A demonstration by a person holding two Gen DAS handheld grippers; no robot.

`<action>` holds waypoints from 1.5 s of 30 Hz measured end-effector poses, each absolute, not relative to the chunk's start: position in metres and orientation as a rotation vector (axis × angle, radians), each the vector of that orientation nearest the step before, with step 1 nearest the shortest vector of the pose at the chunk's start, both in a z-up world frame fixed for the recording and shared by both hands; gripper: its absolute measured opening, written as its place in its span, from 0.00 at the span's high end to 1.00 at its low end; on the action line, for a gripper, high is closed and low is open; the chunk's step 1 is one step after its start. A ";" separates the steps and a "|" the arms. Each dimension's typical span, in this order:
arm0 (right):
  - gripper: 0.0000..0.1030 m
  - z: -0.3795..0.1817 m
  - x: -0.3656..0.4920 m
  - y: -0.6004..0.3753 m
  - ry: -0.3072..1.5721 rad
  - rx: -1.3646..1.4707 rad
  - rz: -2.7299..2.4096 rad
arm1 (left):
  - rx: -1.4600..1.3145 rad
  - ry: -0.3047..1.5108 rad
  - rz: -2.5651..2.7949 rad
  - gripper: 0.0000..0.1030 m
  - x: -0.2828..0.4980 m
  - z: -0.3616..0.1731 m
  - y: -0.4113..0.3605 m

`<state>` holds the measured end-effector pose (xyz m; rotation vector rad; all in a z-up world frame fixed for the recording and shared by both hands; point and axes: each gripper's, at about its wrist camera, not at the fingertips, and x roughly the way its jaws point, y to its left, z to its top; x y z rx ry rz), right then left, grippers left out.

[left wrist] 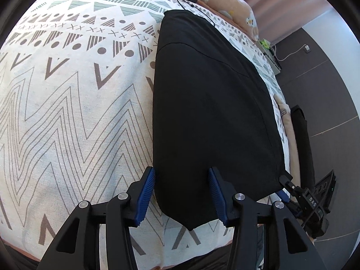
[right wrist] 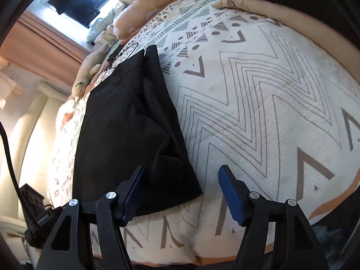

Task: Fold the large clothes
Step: 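Press the folded jacket flat with both grippers, then slide both grippers under the folded jacket's end and close on it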

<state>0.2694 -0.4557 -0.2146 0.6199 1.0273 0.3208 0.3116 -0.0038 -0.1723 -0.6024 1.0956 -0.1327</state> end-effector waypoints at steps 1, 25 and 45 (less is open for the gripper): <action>0.36 -0.217 0.270 -0.456 1.035 0.637 0.331 | -0.603 1.093 -0.133 0.52 0.311 -0.173 -0.004; 0.86 -0.208 0.225 -0.428 1.032 0.700 0.478 | -0.501 1.043 -0.140 0.79 0.269 -0.152 0.006; 0.52 -0.210 0.173 -0.429 1.045 0.564 0.489 | -0.624 1.059 -0.134 0.70 0.193 -0.164 0.027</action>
